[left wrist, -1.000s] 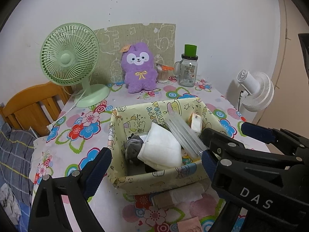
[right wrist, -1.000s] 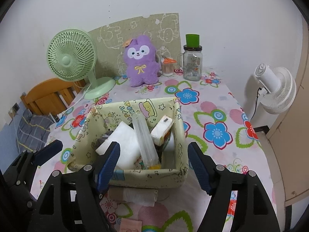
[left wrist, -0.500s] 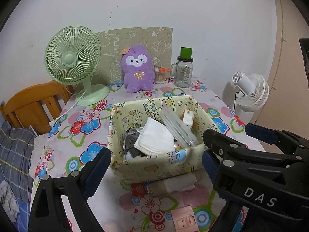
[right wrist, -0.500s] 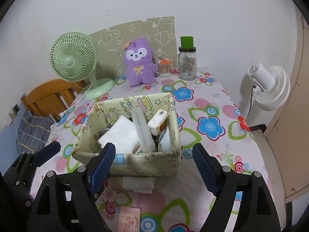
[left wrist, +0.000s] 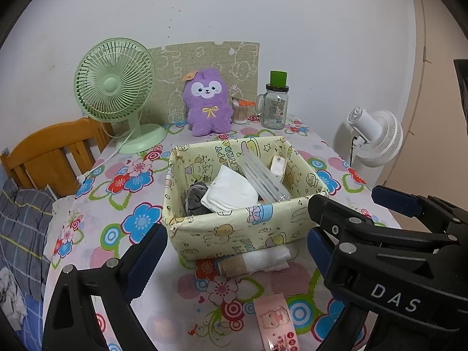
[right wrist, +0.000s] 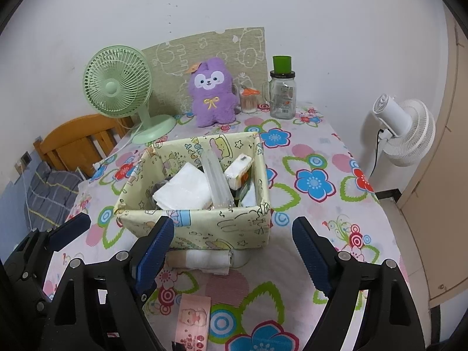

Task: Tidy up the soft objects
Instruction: 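Withdraw both open tools from the box toward the pink wipe packet, then grasp the pink wet-wipe packet with the left tool and lift it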

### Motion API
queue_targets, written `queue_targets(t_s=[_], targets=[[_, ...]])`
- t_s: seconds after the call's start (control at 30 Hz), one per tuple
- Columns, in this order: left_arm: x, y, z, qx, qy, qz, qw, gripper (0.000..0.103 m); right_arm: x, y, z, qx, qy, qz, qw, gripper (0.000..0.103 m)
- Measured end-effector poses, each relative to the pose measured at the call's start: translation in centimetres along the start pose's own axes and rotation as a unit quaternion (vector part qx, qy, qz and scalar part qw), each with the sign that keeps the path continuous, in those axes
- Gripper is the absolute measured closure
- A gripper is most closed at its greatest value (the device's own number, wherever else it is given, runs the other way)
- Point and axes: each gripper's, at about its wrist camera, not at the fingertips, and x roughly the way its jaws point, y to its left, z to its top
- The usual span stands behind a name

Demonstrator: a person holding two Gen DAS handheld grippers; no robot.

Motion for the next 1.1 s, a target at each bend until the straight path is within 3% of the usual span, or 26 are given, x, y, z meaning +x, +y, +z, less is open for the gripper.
queue_targets(t_s=[1.1], targets=[[0.6, -2.0, -5.9, -0.014, 0.02, -0.001, 0.9997, 0.005, 0.0, -1.6, -6.2, -0.006, 0.004, -0.011, 1.0, 0.018]])
